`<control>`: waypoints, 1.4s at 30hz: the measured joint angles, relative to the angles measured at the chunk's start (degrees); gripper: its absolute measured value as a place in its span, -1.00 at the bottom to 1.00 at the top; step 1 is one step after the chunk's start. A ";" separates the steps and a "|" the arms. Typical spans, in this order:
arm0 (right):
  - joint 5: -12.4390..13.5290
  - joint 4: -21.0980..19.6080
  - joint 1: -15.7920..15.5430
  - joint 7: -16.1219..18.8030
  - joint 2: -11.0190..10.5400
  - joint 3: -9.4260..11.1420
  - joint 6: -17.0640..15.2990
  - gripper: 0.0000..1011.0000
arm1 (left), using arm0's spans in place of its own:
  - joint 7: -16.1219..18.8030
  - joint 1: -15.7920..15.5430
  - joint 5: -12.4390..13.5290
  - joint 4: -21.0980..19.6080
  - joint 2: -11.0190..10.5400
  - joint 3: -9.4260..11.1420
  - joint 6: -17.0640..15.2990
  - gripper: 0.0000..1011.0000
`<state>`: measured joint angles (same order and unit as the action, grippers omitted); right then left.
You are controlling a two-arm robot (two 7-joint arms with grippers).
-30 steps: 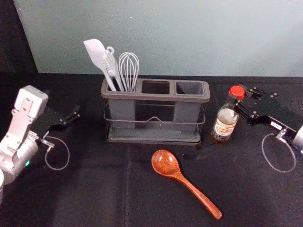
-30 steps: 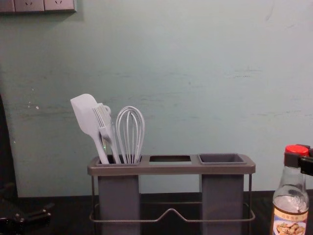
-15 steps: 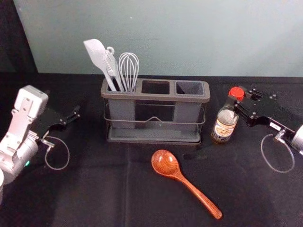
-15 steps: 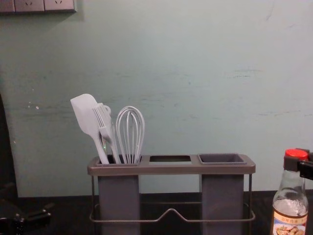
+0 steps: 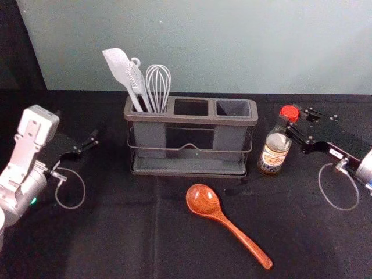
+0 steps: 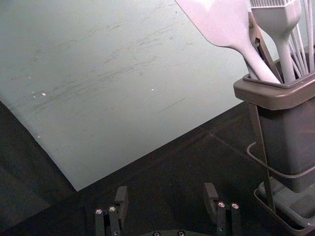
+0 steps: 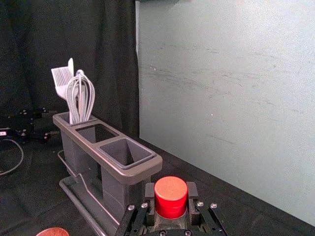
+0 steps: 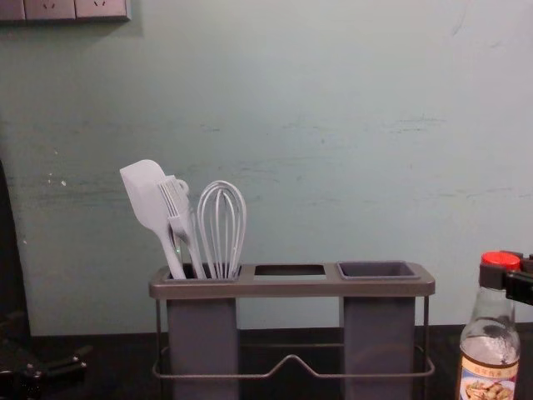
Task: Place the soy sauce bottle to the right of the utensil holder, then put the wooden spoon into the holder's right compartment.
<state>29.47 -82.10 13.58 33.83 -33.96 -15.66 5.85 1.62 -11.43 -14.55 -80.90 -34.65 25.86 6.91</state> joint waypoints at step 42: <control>-0.20 0.71 0.30 0.02 0.49 -0.69 -0.36 -0.16 | 0.00 0.00 0.00 0.00 0.00 0.00 0.00 0.99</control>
<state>29.28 -81.38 13.88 33.85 -33.47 -16.35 5.49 1.62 -11.43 -14.55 -80.90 -34.64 25.86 6.91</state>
